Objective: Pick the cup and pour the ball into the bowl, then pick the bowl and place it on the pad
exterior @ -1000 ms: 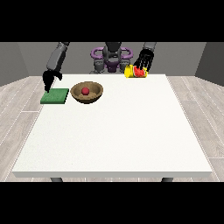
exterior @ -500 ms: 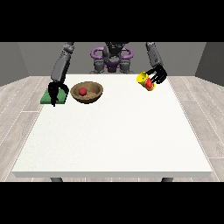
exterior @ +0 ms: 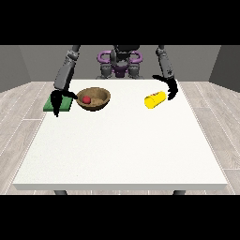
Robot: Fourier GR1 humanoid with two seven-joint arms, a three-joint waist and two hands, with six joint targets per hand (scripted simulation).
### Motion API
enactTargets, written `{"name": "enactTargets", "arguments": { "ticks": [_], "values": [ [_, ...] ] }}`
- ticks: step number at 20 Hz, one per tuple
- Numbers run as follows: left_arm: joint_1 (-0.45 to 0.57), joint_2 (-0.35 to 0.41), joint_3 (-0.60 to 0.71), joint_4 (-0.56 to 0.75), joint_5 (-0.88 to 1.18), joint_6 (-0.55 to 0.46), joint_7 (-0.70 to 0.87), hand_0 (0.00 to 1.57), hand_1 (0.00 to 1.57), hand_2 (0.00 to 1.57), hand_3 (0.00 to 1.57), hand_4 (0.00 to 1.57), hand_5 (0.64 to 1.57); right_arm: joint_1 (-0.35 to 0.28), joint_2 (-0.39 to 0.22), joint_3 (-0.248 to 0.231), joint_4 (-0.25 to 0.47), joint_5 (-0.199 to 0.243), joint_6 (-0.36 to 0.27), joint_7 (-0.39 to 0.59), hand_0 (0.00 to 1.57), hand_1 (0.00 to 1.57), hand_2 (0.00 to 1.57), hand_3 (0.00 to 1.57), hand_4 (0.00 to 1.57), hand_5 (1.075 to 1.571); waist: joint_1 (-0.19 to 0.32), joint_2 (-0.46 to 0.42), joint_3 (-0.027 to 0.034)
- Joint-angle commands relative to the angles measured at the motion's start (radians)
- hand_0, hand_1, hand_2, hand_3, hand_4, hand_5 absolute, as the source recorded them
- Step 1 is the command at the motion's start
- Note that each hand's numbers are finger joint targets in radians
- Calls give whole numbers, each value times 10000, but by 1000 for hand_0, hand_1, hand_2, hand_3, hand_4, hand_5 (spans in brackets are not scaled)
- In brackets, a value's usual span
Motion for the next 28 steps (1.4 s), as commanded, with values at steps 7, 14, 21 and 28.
{"name": "enactTargets", "arguments": {
  "ticks": [7, 14, 21, 28],
  "values": [
    [492, -147, 313, 749, 355, -70, -126, 0, 0, 0, 0, 0, 687, -614, 1089, 510, 479, -16, -16, 1121, 0, 0, 0, 0, 0, 1571, -905, -1020, 140],
    [1208, 232, 836, 2256, 781, -551, 57, 0, 0, 0, 0, 0, 688, -555, 2309, 1412, -279, 294, -1381, 2649, 0, 0, 0, 0, 0, 1570, -1970, -3415, 146],
    [800, 498, 751, 1281, 937, -851, 287, 0, 0, 0, 0, 0, 688, -767, 3007, 1369, 811, 408, -1691, 1506, 0, 0, 0, 0, 0, 1571, -1403, -2411, 154],
    [1133, 422, 327, 137, 863, -1067, 226, 0, 0, 0, 0, 0, 697, -1076, 2739, 858, 1304, 20, -1764, 1316, 0, 0, 0, 0, 0, 1569, -688, -1794, 156]
  ]
}}
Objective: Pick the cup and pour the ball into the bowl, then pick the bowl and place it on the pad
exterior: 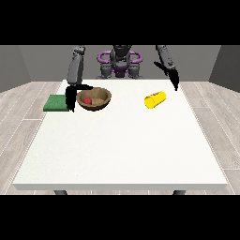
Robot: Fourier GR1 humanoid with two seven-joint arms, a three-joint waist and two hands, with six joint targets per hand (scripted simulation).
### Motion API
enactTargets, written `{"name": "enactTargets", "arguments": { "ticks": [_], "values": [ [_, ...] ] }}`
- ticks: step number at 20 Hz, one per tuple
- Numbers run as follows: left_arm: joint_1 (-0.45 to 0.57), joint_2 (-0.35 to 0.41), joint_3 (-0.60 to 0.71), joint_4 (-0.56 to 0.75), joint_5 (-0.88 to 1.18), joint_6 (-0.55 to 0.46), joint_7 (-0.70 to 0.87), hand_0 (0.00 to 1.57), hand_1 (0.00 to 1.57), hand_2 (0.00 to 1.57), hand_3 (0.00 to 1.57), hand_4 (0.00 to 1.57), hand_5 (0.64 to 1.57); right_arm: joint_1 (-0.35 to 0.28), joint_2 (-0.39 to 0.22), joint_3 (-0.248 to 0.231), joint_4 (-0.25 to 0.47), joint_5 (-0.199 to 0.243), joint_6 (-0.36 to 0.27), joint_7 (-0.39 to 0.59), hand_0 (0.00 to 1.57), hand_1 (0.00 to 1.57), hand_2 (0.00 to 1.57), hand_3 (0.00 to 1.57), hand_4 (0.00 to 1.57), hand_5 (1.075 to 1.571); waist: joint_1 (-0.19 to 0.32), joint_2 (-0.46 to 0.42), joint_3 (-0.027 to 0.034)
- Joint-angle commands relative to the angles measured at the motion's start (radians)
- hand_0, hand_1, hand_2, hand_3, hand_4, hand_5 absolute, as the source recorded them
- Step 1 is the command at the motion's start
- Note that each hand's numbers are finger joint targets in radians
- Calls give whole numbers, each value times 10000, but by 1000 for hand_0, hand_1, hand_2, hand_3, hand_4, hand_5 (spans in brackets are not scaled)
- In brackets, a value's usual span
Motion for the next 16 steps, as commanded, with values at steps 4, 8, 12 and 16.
{"name": "enactTargets", "arguments": {
  "ticks": [4, 8, 12, 16],
  "values": [
    [135, 322, -158, -593, 22, -451, -150, 0, 0, 0, 0, 0, 683, -57, 393, -268, 1064, -148, -1175, 736, 0, 0, 0, 0, 467, 1551, 686, 634, 272],
    [-523, 43, -556, -919, -158, -433, 145, 0, 0, 0, 0, 0, 708, 916, -575, 1446, 979, 2297, -2919, 513, 1571, 1571, 1571, 1571, 1081, 1538, 1619, 1218, 204],
    [-1077, 213, -664, -1303, -172, -641, -49, 0, 0, 0, 0, 0, 711, 2038, -1425, 1862, 470, 3342, -4441, -539, 1571, 1571, 1571, 1571, 1305, 1565, 2212, 2170, 158],
    [-1364, -92, -931, -1348, -265, -604, 153, 0, 0, 0, 0, 0, 715, 2766, -1916, 1766, -422, 3429, -5535, -402, 1571, 1571, 1571, 1571, 1294, 1569, 2604, 2198, 132]
  ]
}}
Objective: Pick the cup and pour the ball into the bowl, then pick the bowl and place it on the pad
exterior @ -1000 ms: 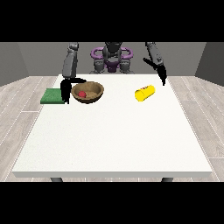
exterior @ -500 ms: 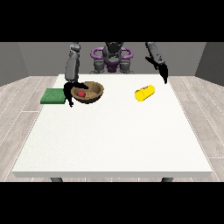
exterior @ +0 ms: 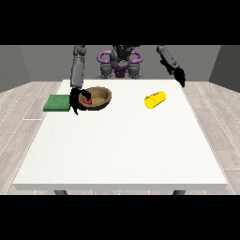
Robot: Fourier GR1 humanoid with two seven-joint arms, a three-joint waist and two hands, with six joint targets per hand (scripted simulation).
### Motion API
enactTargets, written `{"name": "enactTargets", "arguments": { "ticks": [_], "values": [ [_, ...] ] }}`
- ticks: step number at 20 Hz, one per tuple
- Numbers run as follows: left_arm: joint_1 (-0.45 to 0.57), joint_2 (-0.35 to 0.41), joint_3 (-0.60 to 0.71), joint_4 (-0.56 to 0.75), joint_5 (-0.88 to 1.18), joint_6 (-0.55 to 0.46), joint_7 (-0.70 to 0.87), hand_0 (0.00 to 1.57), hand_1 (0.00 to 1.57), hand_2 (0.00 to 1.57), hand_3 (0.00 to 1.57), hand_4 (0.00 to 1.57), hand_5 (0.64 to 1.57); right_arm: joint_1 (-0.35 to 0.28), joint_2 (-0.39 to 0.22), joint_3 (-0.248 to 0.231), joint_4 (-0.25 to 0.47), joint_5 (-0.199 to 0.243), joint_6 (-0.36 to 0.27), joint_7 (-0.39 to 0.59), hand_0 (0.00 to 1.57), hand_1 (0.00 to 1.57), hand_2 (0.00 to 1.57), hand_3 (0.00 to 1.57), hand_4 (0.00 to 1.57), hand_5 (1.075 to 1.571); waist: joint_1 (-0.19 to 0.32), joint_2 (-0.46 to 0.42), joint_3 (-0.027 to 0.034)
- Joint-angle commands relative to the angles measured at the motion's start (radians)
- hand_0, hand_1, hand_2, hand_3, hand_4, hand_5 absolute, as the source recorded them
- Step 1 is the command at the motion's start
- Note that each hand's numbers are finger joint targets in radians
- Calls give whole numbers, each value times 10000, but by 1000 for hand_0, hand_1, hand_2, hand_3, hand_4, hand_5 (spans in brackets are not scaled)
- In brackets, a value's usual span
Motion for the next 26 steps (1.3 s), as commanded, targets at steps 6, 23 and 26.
{"name": "enactTargets", "arguments": {
  "ticks": [6, 23, 26],
  "values": [
    [-197, -550, -613, 261, -226, -94, 140, 0, 0, 0, 0, 0, 711, 581, -1616, 298, 312, 898, -1401, 3752, 1571, 1571, 1571, 1571, 1179, 1571, 967, 286, 689],
    [974, -560, 688, 2409, 104, 985, -509, 0, 0, 0, 0, 0, 721, 160, -6541, 2310, -3111, 3049, 2216, 8680, 1571, 1571, 1571, 1571, 1571, 1543, -1536, -2384, 791],
    [552, 477, 1603, 3206, 702, 326, -462, 0, 0, 0, 0, 0, 718, -351, -6063, 2862, -4639, 3359, 2423, 10074, 1571, 1571, 1571, 1571, 1571, 1543, -2063, -2467, 788]
  ]
}}
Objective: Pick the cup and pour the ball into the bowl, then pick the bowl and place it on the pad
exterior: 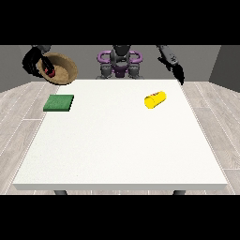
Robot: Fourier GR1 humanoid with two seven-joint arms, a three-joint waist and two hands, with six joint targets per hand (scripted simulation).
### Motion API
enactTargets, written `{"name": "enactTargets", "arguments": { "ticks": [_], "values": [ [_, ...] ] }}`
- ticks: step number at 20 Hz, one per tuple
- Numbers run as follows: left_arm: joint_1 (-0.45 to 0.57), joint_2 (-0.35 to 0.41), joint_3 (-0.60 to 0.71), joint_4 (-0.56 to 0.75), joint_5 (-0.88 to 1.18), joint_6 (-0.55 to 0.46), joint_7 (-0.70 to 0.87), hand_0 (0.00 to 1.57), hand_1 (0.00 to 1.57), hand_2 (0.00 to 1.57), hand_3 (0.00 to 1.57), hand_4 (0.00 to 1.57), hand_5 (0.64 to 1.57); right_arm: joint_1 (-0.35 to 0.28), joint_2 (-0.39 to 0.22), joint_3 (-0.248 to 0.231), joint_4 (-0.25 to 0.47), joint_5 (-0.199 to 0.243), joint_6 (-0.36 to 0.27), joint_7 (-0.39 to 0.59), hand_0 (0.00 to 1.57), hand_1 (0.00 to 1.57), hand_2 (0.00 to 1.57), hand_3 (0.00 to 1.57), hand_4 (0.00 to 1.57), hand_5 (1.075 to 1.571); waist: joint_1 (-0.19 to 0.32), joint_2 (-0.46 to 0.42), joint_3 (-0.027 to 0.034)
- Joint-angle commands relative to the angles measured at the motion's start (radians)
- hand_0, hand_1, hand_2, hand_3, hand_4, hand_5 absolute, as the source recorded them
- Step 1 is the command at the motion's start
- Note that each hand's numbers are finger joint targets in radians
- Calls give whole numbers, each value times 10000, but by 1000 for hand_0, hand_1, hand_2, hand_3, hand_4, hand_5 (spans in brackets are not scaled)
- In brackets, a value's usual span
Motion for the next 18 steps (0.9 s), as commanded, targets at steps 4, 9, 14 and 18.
{"name": "enactTargets", "arguments": {
  "ticks": [4, 9, 14, 18],
  "values": [
    [399, 1389, 1367, 685, 757, -380, -1753, 0, 0, 0, 0, 0, 670, -596, 633, -200, 2, 577, -381, 25, 1571, 1571, 1571, 1470, 1571, 1534, -775, 809, 39],
    [-350, 2107, 2105, 424, 1543, -950, -2001, 0, 0, 0, 0, 667, 1153, -1021, 1126, -901, 1653, 829, -1761, -1481, 1571, 1571, 1571, 1549, 1444, 1562, -589, 2364, 55],
    [-442, 3028, 2864, 121, 2303, -1668, -2301, 0, 0, 0, 0, 881, 1173, -1551, 1714, -1659, 3070, 412, -2332, -2665, 1571, 1571, 1571, 1571, 1316, 1553, -577, 3276, 63],
    [211, 2994, 2913, 29, 2568, -2113, -2139, 0, 0, 0, 0, 886, 1192, -1852, 2325, -2359, 3817, -589, -1687, -2678, 1571, 1571, 1571, 1496, 999, 1451, -673, 2943, 63]
  ]
}}
